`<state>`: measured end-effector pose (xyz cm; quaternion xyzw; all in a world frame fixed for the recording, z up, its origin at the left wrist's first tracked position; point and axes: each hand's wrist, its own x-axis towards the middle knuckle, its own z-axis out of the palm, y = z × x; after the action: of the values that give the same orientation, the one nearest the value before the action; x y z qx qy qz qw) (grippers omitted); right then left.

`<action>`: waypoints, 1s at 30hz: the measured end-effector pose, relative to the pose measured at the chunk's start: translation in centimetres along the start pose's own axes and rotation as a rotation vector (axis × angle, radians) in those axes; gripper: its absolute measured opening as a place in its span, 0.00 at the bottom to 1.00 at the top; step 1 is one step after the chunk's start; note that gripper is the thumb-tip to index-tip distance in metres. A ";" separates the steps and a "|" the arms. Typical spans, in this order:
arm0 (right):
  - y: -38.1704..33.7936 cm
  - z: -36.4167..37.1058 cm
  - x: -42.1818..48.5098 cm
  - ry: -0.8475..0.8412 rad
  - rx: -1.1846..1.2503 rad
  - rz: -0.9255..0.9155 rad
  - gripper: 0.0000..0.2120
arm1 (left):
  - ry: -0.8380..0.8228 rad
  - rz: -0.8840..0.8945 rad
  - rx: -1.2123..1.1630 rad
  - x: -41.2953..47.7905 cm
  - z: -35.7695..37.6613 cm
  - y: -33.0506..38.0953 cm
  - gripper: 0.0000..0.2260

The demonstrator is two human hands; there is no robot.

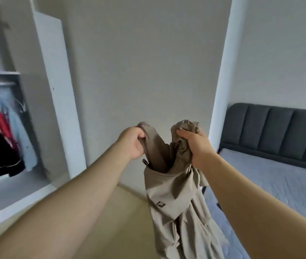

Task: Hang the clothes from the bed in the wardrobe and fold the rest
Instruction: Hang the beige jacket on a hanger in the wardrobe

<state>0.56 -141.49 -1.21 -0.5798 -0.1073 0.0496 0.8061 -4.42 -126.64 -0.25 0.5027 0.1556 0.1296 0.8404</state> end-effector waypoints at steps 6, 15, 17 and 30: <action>2.7 11.7 1.6 -0.227 -0.023 0.059 0.07 | 0.279 -0.111 0.105 1.3 -12.0 5.9 0.16; 9.5 31.1 5.0 -0.439 -0.030 0.103 0.07 | 0.426 -0.158 0.517 5.2 -29.4 13.6 0.02; 11.1 35.0 5.9 -0.483 -0.024 0.120 0.06 | 0.468 -0.124 0.523 6.0 -33.3 15.8 0.04; 20.1 54.1 11.9 -0.733 0.033 0.192 0.09 | 0.679 -0.208 0.299 10.9 -51.3 23.1 0.08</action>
<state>0.55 -82.55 -2.34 -0.5179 -0.3327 0.3309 0.7152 -15.97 -70.66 -4.10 0.5299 0.4925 0.1788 0.6669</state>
